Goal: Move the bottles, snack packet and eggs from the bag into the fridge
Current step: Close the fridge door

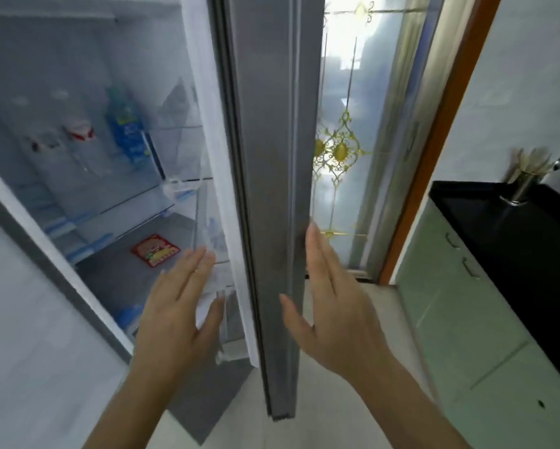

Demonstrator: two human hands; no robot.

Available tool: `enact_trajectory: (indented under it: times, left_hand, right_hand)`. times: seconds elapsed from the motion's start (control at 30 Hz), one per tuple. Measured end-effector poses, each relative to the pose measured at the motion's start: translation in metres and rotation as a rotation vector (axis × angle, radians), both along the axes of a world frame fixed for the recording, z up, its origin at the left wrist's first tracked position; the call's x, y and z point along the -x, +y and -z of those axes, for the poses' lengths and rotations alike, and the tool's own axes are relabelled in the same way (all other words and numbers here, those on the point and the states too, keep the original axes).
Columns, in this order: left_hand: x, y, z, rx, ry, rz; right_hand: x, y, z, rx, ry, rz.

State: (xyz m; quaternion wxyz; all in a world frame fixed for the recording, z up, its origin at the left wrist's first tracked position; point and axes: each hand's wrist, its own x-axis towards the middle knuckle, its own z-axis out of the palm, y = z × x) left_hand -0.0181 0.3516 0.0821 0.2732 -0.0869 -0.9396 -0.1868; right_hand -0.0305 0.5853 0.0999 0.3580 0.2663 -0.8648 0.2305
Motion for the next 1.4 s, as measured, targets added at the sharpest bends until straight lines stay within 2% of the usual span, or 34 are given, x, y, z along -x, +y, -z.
enact_trajectory:
  times: [0.1, 0.3, 0.5, 0.63, 0.73, 0.9, 1.03, 1.13, 1.23, 1.4]
  left_hand:
    - [-0.028, 0.013, -0.004, -0.063, 0.057, -0.093]
    - [-0.057, 0.021, -0.012, -0.061, 0.077, -0.275]
    - [-0.06, 0.0, -0.023, -0.003, 0.175, -0.372]
    - [-0.051, -0.027, -0.024, 0.086, 0.152, -0.457]
    - [-0.038, -0.047, -0.02, 0.121, 0.114, -0.502]
    - [-0.014, -0.072, -0.005, -0.009, 0.159, -0.681]
    - [-0.006, -0.083, -0.007, 0.052, 0.245, -0.622]
    - [0.002, -0.091, -0.013, 0.161, 0.174, -0.576]
    - [0.015, -0.107, -0.014, 0.24, 0.058, -0.642]
    - [0.035, -0.133, -0.009, 0.341, -0.096, -0.775]
  right_hand:
    - [0.002, -0.01, -0.001, -0.015, -0.041, -0.203]
    - [0.018, -0.047, 0.01, -0.086, -0.121, -0.492]
    - [0.043, -0.109, 0.018, -0.051, -0.014, -0.632]
    - [0.068, -0.149, 0.023, -0.086, 0.005, -0.677]
    - [0.093, -0.171, 0.021, -0.086, 0.005, -0.632]
    - [0.127, -0.196, 0.021, -0.082, 0.083, -0.586]
    - [0.138, -0.215, 0.022, -0.107, 0.09, -0.649]
    - [0.151, -0.226, 0.017, -0.098, 0.071, -0.642]
    - [0.168, -0.237, 0.014, -0.101, 0.078, -0.618]
    - [0.195, -0.263, 0.016, -0.217, 0.065, -0.572]
